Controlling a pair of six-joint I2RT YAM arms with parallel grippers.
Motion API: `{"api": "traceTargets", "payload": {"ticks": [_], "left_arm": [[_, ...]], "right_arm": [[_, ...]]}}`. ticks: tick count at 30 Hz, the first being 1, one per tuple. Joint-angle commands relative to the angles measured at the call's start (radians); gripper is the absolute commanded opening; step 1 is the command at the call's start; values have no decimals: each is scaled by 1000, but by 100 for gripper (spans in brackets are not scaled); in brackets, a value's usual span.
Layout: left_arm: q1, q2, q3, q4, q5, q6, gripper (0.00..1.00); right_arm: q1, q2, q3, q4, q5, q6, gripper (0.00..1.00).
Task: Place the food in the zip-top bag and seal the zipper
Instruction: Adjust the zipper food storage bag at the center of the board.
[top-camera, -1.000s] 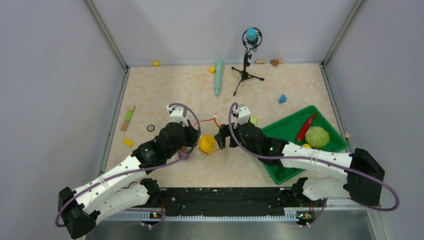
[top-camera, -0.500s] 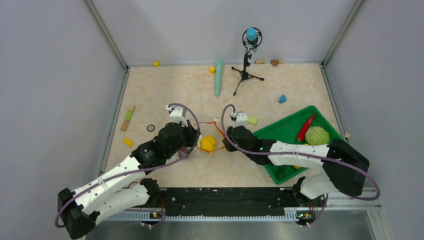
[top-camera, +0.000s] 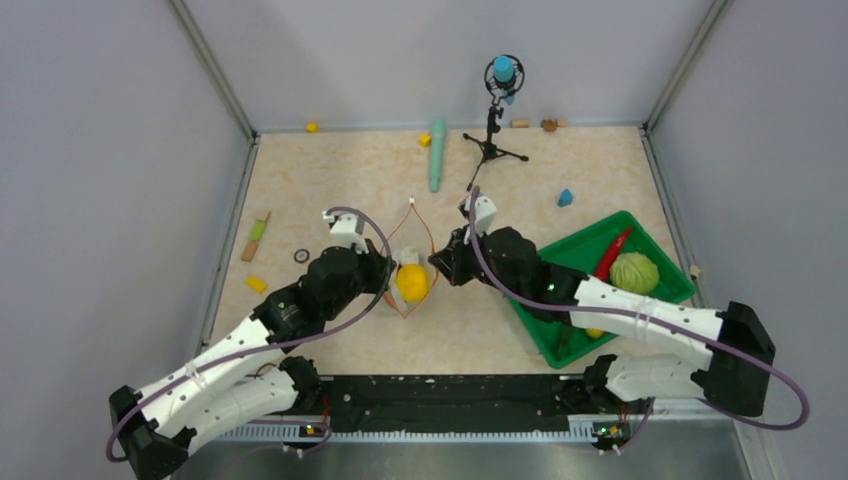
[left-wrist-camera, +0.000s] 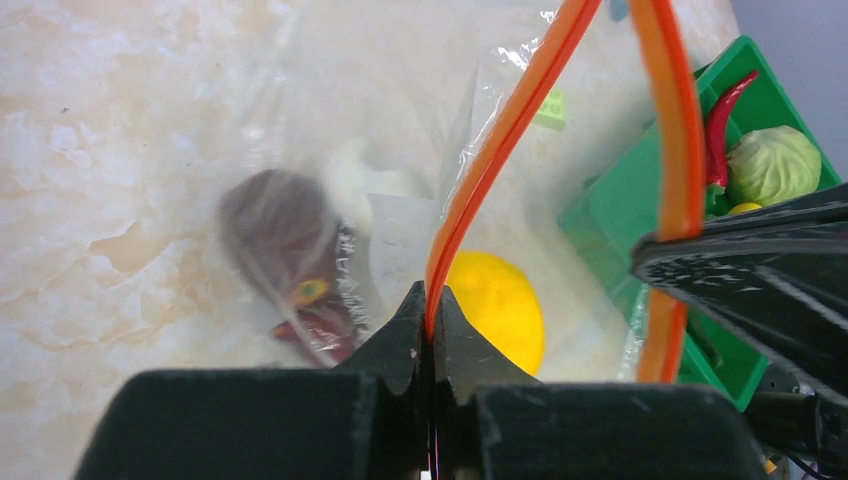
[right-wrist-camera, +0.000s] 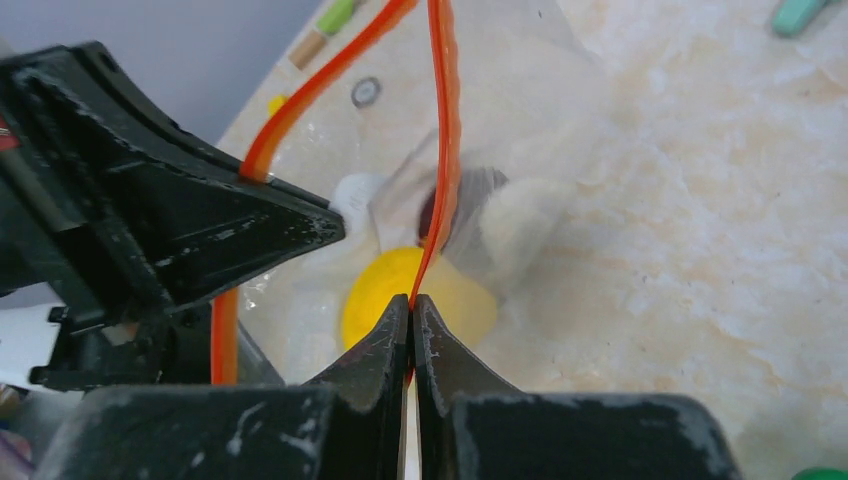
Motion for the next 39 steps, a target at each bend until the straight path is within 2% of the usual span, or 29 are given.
{"api": "traceTargets", "payload": {"ticks": [1,4,8,17,19,21,22,24,25,26,29,35,39], "left_arm": [[-2,-48,33,12,13,6,0],[-3,-65,28,21,31,7,0],[-2,-79,28,17,39,2,0],[-2,-73,36,0,23,6,0],[-3,-60,34,6,24,4,0],[-3,-44,31,17,29,1,0],[-3,-36,30,22,34,1,0],[-2,-25,28,30,45,-6,0],[-1,-24,26,34,48,-7,0],[-2,-27,21,40,50,-8,0],[-3,-42,10,54,53,-10,0],[-3,-57,1,60,43,-16,0],[-3,-59,0,60,53,-19,0]], "right_arm": [[-5,-88,75,-45,-38,-47,0],[-7,-125,100,-132,-6,-49,0],[-8,-154,164,-268,114,-53,0],[-34,-194,107,-307,179,-36,2],[-36,-198,88,-293,166,-31,12],[-35,-211,73,-275,146,-35,17],[-37,-224,66,-268,146,-19,27],[-36,-263,39,-243,146,-7,55],[-36,-286,24,-229,154,-6,65],[-36,-306,10,-225,177,-2,74],[-42,-345,4,-267,220,11,87],[-44,-396,44,-386,230,14,90],[-48,-442,41,-433,321,8,91]]}}
